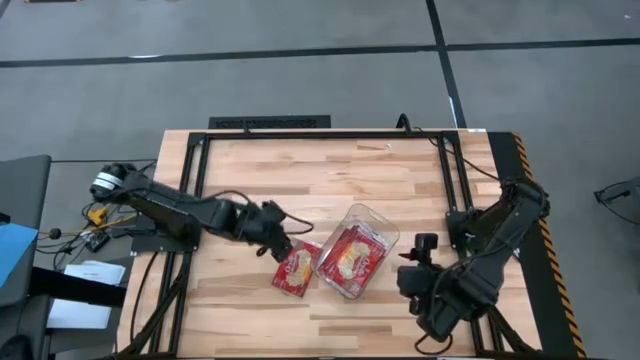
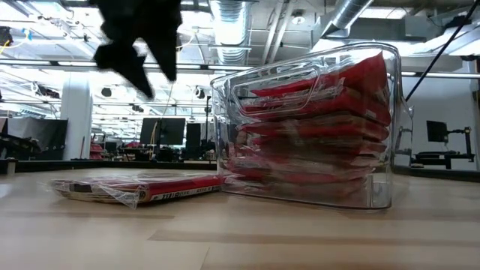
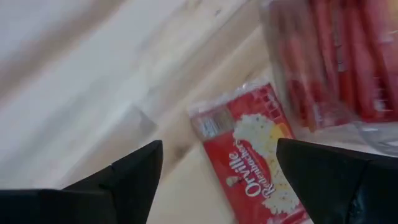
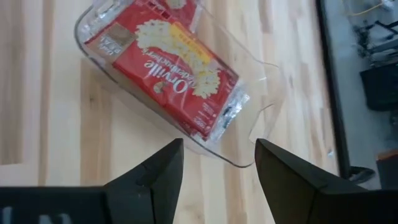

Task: Sort popcorn bags into baskets
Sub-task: Put the red popcorn packet into the transparent bin

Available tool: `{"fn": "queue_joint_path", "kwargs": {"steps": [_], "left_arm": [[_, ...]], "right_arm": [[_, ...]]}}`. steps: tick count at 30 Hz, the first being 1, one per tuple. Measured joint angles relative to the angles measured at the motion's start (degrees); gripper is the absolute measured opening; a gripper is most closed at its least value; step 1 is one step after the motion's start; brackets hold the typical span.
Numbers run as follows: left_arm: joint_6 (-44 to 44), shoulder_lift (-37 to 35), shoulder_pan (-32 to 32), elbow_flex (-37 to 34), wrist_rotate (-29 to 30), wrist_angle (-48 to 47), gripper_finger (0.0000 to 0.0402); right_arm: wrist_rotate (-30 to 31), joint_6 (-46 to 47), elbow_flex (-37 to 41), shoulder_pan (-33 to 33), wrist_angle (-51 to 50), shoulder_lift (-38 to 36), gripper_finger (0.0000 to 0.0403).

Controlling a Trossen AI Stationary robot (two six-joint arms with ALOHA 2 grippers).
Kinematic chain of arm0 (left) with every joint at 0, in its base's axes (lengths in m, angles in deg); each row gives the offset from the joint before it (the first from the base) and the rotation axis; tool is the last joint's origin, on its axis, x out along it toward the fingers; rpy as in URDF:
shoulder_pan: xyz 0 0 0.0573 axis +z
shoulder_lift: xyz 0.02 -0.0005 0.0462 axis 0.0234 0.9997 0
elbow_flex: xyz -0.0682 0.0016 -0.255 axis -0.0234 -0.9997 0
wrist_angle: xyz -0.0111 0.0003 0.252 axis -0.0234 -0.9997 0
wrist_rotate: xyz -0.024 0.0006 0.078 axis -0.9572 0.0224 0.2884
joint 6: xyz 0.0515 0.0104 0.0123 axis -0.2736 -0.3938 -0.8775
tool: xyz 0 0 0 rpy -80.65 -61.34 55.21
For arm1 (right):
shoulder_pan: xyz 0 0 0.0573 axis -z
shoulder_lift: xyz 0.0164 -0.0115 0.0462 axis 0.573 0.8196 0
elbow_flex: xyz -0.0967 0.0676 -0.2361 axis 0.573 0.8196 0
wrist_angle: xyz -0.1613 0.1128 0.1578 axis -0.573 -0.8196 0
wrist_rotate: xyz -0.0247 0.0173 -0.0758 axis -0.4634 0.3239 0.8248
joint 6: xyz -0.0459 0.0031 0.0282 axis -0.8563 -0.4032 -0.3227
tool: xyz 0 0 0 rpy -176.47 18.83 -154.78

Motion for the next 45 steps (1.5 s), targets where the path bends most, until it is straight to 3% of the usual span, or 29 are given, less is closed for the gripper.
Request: {"fn": "queue_joint_path", "kwargs": {"steps": [4,10,19,24,30,37,39,45], "left_arm": [[6.8,1.0,-4.4,-7.3,0.0,8.6,0.0302],[13.1,5.6,-11.9,-9.8,4.3,11.5,0.0295],[14.6,16.8,-17.8,-9.7,3.5,23.5,0.0191],[17.9,19.6,-17.0,-9.4,3.0,20.5,0.0131],[15.5,17.9,-15.1,-9.4,3.8,8.3,0.0083],[9.3,15.2,-11.3,-9.8,11.0,-4.4,0.0054],[7.0,15.1,-9.2,-10.0,11.4,-4.7,0.0044],[-2.8,15.1,-4.5,-13.3,9.8,7.2,0.0005]], "right_arm": [[1.5,1.9,0.0,-0.7,-1.3,-0.1,0.0214],[2.7,2.2,0.0,-0.7,-1.3,-0.1,0.0203],[5.1,2.2,0.0,0.7,-2.1,-0.1,0.0185],[5.1,2.1,0.0,1.6,-2.6,-0.1,0.0177],[7.2,1.9,0.0,2.0,-2.6,0.0,0.0174],[8.6,2.0,0.0,3.8,-2.4,0.0,0.0179],[9.7,2.0,0.0,4.6,-2.0,0.0,0.018],[13.8,-1.1,0.1,7.5,1.0,0.0,0.0182]]}}
